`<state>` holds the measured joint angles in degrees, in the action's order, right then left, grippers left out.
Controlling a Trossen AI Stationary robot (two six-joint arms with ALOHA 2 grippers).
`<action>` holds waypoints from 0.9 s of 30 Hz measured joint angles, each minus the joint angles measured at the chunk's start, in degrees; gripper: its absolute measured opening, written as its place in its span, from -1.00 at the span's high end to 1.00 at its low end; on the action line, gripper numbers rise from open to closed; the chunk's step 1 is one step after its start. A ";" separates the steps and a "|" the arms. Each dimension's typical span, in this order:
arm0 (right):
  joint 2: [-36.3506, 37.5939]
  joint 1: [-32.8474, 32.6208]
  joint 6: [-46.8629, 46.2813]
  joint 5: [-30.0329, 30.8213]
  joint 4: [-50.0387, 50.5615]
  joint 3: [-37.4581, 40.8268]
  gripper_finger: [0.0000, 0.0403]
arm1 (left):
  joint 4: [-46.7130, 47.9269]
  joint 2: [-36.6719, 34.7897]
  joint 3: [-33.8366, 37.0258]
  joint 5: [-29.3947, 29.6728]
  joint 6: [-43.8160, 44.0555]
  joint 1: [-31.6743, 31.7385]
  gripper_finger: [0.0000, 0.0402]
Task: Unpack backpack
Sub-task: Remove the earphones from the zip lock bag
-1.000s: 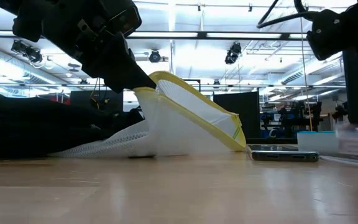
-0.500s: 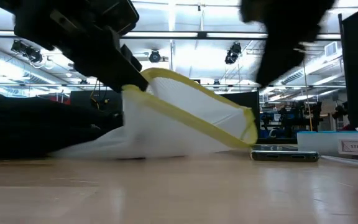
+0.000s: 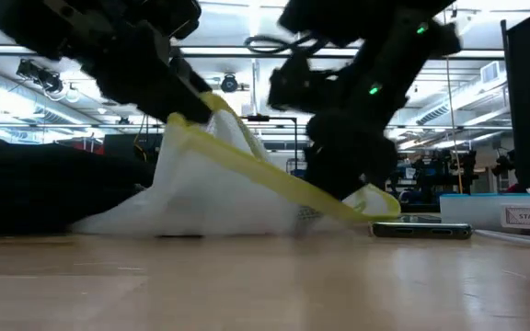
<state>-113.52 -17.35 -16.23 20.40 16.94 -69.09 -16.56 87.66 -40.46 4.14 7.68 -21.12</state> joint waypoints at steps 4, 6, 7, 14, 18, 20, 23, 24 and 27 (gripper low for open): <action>0.08 -0.63 0.87 0.14 2.37 -2.42 -0.12 | 0.06 0.00 -0.77 1.44 -0.15 0.00 1.00; 0.81 -1.50 0.64 0.61 6.47 -4.16 -0.15 | 1.04 0.00 -0.77 1.68 -0.09 0.00 1.00; 1.40 -2.07 0.19 1.34 8.49 -5.16 -0.16 | 1.41 -0.02 -0.77 1.85 -0.01 0.00 1.00; 3.18 -7.00 -2.15 5.93 16.28 -12.49 -0.16 | 4.61 -0.02 -0.77 3.95 1.86 0.00 1.00; 3.34 -8.76 -4.50 4.41 11.46 -13.55 -0.08 | 3.66 -0.02 -0.77 5.17 1.97 0.00 1.00; 3.09 -8.70 -5.06 2.66 11.00 -13.51 -0.04 | 2.63 -0.02 -0.77 5.27 1.98 0.00 1.00; 3.09 -7.72 -5.49 1.35 9.17 -12.09 0.03 | 1.45 -0.02 -0.77 5.27 1.99 0.00 1.00; 3.07 -7.31 -5.52 1.21 9.05 -11.59 0.06 | 1.05 -0.02 -0.79 5.24 1.99 0.00 1.00; 3.07 -5.51 -5.18 1.10 8.37 -10.82 0.12 | 0.87 -0.02 -0.79 2.94 2.01 0.02 1.00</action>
<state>-110.45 -22.86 -21.42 21.50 25.31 -79.91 -15.69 87.64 -41.25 7.08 9.69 -21.10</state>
